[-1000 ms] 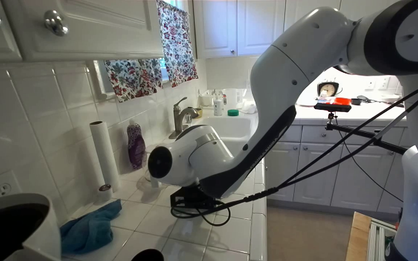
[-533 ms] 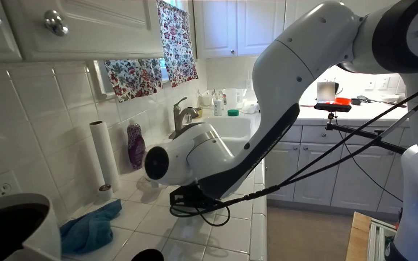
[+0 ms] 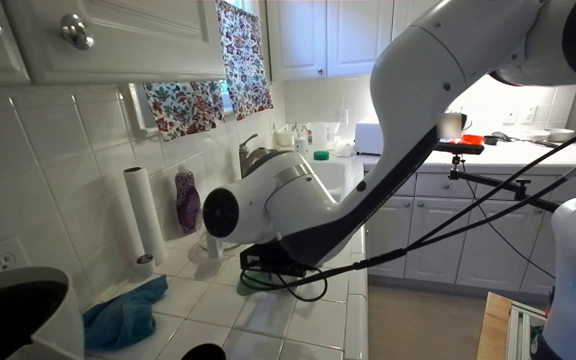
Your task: Pick up the cloth and the pot, then put them on the left side of the counter
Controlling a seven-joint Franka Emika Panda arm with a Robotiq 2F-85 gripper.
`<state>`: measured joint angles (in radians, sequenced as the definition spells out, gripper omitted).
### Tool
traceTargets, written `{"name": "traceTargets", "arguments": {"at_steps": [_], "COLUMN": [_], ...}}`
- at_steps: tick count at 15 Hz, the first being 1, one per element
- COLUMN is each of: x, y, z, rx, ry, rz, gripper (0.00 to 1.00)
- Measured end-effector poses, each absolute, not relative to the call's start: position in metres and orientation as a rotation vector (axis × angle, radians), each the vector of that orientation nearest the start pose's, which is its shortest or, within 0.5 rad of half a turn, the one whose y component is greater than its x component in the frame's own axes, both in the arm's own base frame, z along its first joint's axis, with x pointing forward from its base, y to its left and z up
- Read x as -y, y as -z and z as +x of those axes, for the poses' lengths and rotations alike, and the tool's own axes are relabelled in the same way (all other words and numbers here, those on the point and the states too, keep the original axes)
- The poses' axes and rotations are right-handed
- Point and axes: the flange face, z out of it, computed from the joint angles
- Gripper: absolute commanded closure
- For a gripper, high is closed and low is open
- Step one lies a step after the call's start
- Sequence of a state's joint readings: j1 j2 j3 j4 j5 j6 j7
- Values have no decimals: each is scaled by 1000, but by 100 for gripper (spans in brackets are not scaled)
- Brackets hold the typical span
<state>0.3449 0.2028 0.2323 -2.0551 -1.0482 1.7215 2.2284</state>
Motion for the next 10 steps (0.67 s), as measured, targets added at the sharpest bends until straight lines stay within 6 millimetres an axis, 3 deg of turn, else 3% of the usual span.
{"name": "traceTargets", "arguments": {"at_steps": [5, 10], "x": [-184, -99], "y": [-359, -372], "z": [444, 394], "rx": [1165, 1214], "ry": [-1033, -985], "rz": [1913, 1841], "gripper": [0, 0]}}
